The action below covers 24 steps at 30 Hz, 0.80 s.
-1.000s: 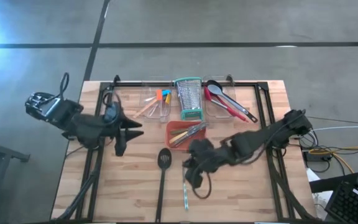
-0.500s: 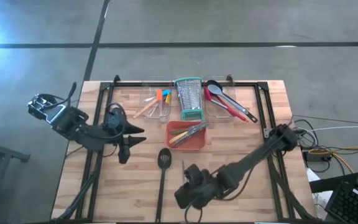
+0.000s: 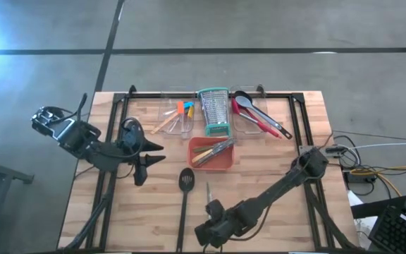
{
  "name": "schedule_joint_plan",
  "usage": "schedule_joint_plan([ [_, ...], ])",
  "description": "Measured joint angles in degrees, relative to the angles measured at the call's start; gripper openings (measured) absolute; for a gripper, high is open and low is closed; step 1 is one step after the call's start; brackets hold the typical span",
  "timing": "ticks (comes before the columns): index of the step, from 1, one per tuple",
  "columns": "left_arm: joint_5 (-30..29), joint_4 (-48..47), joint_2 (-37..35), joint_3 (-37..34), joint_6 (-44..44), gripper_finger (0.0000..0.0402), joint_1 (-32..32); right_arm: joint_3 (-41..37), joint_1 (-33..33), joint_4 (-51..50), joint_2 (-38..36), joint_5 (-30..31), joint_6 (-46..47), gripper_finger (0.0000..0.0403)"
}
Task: Pick & Place Kitchen Items
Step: Put the blue patterned knife into the orange bin
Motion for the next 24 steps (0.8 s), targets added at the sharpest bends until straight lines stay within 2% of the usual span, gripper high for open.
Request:
schedule_joint_plan([
  [7,0.1,-0.1,0.0,0.0,0.7,0.0149,0.0,0.0,-0.1,-0.1,1.6,-1.5,0.8,0.0148],
  [12,0.1,-0.1,0.0,0.0,1.0,0.0149,0.0,0.0,-0.6,-0.2,4.1,-2.4,0.1,0.0185],
  [17,0.1,-0.1,0.0,0.0,1.1,0.0149,0.0,0.2,-1.3,-0.5,7.2,-4.8,1.9,0.0192],
  [24,0.5,0.0,0.0,0.0,0.9,0.0149,0.0,0.7,-2.0,-3.5,10.6,-6.8,8.6,0.0164],
])
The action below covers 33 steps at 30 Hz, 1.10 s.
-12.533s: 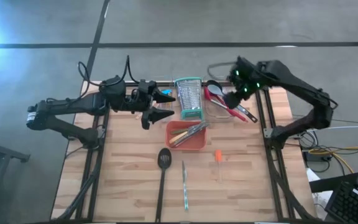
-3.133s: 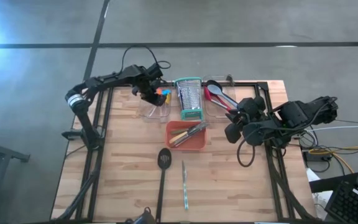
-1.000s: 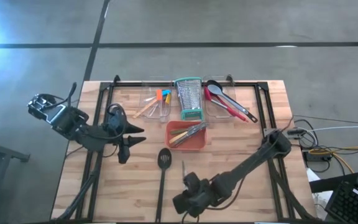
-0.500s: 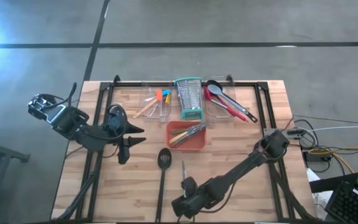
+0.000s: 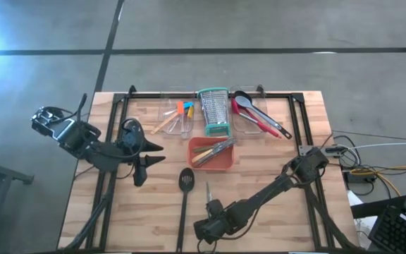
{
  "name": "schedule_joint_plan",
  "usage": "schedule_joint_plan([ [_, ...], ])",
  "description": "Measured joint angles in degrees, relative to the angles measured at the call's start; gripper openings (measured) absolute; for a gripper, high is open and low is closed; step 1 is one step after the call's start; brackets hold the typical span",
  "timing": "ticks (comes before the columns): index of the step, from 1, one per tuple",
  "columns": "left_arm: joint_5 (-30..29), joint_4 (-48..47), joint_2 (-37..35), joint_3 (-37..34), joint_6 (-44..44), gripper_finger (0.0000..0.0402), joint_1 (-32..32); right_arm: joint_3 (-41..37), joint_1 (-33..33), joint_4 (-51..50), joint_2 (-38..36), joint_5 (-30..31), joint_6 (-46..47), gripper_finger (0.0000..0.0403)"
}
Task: Pick & Place Kitchen Items
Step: Put the blue patterned knife into the orange bin
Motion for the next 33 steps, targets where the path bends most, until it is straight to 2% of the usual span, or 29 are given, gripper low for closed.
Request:
schedule_joint_plan([
  [7,0.0,0.0,0.0,0.0,-0.6,0.0149,0.0,0.0,-1.1,-3.7,0.4,-0.6,-1.3,0.0111],
  [15,0.4,0.0,0.0,0.0,-1.0,0.0149,0.0,0.0,-2.1,-10.2,0.4,-0.7,-8.5,0.0044],
  [29,1.5,0.0,0.0,0.0,-1.2,0.0149,0.0,-0.3,-1.8,-17.5,-1.9,-2.5,-18.0,0.0019],
  [33,1.5,-0.1,0.0,0.0,-1.2,0.0149,0.0,-0.9,-1.0,-22.2,-5.2,0.1,-16.7,0.0019],
])
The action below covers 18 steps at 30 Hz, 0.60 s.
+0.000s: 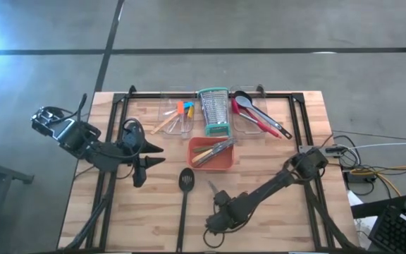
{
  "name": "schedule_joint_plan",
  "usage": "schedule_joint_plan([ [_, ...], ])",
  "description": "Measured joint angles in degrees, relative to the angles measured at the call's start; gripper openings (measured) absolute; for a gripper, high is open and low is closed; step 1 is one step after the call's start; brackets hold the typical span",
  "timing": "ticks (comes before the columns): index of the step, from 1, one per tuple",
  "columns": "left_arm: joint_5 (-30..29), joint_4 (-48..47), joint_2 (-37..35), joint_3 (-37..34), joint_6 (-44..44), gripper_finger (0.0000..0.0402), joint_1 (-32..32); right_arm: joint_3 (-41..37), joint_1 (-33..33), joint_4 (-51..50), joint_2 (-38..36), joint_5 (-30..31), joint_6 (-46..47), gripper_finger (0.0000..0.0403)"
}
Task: Pick & Place Kitchen Items
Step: Put the blue patterned knife into the orange bin
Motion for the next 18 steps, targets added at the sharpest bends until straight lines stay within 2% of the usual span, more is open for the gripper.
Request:
schedule_joint_plan([
  [6,2.7,-1.3,0.0,0.0,-1.1,0.0149,0.0,-0.3,3.7,-6.4,-7.4,6.0,5.5,0.0017],
  [10,3.2,-2.7,0.0,-0.2,-1.4,0.0149,0.0,-0.1,7.7,-5.6,-12.3,13.6,10.3,0.0017],
  [12,3.2,-3.0,0.0,-0.8,-2.0,0.0149,0.0,-0.2,10.1,-4.6,-14.3,19.6,12.9,0.0017],
  [15,3.0,-2.0,0.1,-2.5,-3.1,0.0149,0.0,0.0,13.9,-3.5,-18.3,32.6,15.5,0.0017],
  [18,2.3,3.0,0.0,-6.6,-3.0,0.0149,0.0,0.0,17.1,-2.7,-20.7,45.3,16.4,0.0017],
])
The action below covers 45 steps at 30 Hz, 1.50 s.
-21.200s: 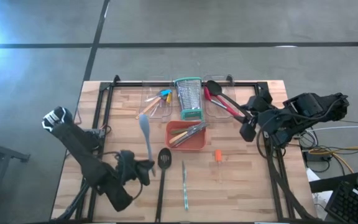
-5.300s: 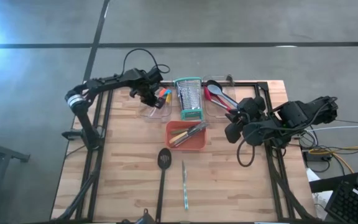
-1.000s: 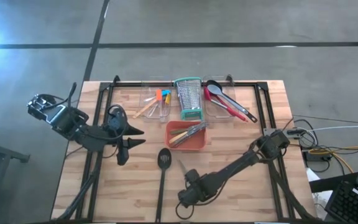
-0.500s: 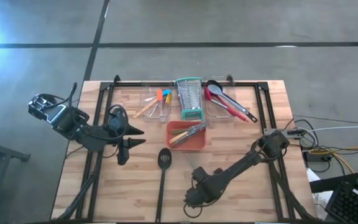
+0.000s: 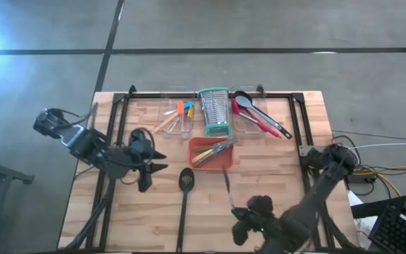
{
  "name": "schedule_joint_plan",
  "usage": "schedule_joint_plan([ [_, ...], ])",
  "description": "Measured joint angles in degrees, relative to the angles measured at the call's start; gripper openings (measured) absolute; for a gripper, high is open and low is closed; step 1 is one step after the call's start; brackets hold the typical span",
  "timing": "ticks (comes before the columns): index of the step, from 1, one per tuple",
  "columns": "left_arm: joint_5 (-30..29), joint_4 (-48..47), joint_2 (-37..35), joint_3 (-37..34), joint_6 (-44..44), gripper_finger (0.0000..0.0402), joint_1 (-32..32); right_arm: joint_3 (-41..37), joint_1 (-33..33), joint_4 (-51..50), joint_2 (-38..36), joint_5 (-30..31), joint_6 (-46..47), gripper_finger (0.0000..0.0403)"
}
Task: Pick & Place Kitchen Items
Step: Put the blue patterned knife into the orange bin
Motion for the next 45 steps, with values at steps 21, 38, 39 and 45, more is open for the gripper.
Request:
schedule_joint_plan([
  [21,28.3,80.5,0.6,-31.8,8.6,0.0149,13.1,0.1,-2.7,16.5,-8.7,23.5,-33.8,0.0017],
  [38,46.0,82.1,7.1,-23.6,12.0,0.0149,24.7,0.1,-11.5,24.6,-12.5,15.8,-50.5,0.0015],
  [39,47.0,82.2,7.7,-22.9,12.3,0.0149,25.0,0.1,-11.8,24.7,-12.8,15.6,-51.4,0.0015],
  [45,51.5,81.6,12.2,-18.9,12.6,0.0149,26.6,0.1,-13.9,25.2,-13.4,13.9,-53.9,0.0015],
])
